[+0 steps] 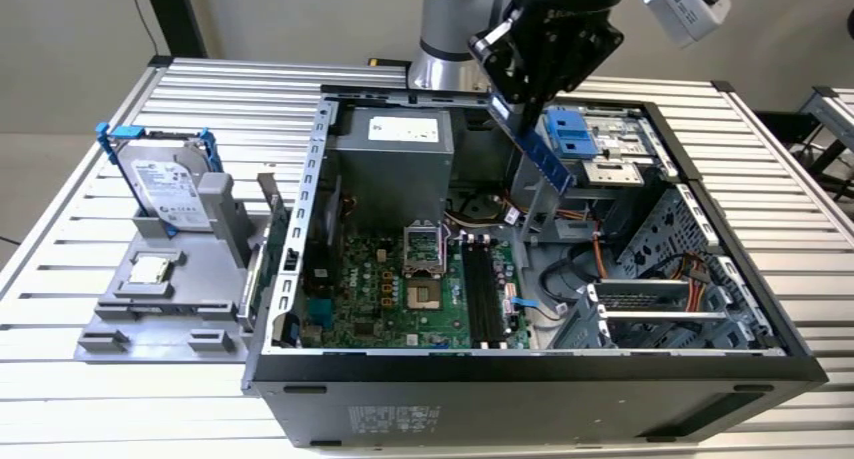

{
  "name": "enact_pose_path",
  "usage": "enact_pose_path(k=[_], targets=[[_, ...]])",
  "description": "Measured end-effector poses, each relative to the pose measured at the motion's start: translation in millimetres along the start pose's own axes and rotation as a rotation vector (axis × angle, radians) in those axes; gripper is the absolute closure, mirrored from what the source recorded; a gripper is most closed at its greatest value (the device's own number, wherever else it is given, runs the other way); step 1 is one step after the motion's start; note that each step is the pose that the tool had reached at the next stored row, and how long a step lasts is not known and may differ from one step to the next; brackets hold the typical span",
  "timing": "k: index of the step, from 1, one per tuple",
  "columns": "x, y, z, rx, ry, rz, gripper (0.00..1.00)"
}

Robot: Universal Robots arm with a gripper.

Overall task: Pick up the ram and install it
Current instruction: 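Insert the ram into the slot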

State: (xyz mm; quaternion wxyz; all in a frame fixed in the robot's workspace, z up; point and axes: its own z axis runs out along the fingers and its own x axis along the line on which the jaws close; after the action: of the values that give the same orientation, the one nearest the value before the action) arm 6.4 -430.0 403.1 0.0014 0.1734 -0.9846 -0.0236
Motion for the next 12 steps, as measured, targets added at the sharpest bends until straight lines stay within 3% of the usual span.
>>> enact_pose_path(k=[8,12], targets=[[-0.1,0.0,0.7,0.0006,-0.0052,0.110,1.00],[-0.4,-0.2,0.7,0.0009,-0.0058,0.126,1.00]])
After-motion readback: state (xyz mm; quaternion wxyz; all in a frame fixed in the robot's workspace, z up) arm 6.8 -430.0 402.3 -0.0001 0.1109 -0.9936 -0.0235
